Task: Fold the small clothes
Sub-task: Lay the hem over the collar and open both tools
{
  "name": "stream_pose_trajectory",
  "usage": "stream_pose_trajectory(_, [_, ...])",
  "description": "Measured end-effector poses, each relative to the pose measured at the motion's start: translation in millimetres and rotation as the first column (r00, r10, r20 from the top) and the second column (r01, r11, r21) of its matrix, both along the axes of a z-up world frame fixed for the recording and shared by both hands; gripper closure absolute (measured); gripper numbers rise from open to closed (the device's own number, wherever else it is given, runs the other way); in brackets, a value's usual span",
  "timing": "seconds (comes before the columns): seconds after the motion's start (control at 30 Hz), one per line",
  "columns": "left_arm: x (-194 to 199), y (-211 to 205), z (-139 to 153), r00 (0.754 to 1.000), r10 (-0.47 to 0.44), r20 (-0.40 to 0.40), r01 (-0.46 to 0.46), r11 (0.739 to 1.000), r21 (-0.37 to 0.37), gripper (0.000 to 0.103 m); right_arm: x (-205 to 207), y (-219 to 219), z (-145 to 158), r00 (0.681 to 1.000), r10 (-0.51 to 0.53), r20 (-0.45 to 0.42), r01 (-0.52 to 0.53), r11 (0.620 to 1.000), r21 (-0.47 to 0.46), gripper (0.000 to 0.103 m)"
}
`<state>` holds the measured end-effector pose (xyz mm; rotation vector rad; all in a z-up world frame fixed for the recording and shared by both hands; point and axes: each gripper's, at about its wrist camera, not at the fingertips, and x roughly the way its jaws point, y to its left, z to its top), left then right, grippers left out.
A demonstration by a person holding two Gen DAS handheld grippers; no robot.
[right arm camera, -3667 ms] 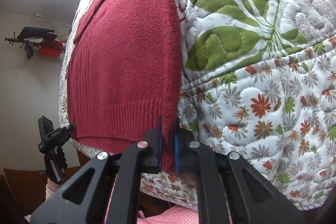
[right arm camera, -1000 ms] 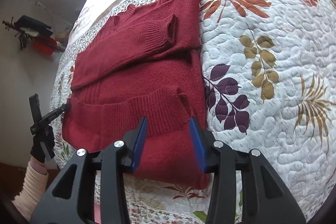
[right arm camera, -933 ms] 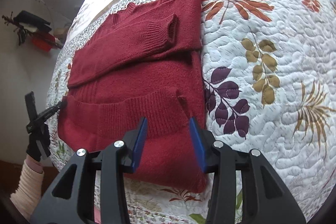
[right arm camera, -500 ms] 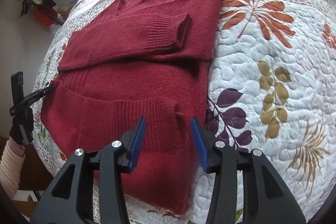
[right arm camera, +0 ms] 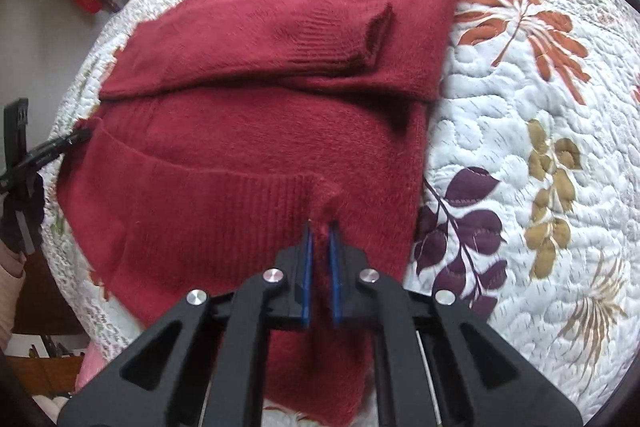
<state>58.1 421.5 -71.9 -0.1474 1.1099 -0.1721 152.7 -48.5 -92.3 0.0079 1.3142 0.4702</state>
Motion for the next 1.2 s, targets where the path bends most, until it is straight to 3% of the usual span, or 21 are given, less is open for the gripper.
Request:
stream_pose_trajectory(0.2, [-22.8,2.9,33.2,0.996,0.025,0.091,-0.023,0.999,-0.027,0.097,-18.7,-20.8,39.2,0.997,-0.059,0.039,0.053,0.99,0.133,0.098])
stream_pose_trajectory(0.4, [-22.4,5.5,77.3,0.979,0.054,0.196,-0.046,0.998,-0.043,0.097,-18.8,-26.4,87.9,0.99,-0.081,0.114,0.057,0.977,0.203,0.098])
stream_pose_trajectory(0.57, [-0.9,7.0,111.9,0.959,0.077,0.274,-0.061,0.996,-0.066,0.097,1.7,-21.8,126.2,0.978,-0.097,0.187,0.053,0.972,0.229,0.098])
stream_pose_trajectory(0.8, [61.6,8.4,140.7,0.93,0.12,0.347,-0.098,0.992,-0.082,0.097,63.3,-16.4,151.6,0.961,-0.153,0.228,0.097,0.966,0.239,0.098])
stream_pose_trajectory(0.97, [110.8,12.3,139.6,0.919,0.152,0.364,-0.136,0.988,-0.071,0.097,122.1,-13.3,151.6,0.952,-0.195,0.235,0.145,0.966,0.214,0.098])
stream_pose_trajectory(1.2, [169.7,27.4,102.5,0.923,0.21,0.323,-0.197,0.978,-0.075,0.097,190.7,-10.5,116.5,0.948,-0.257,0.187,0.223,0.957,0.185,0.098])
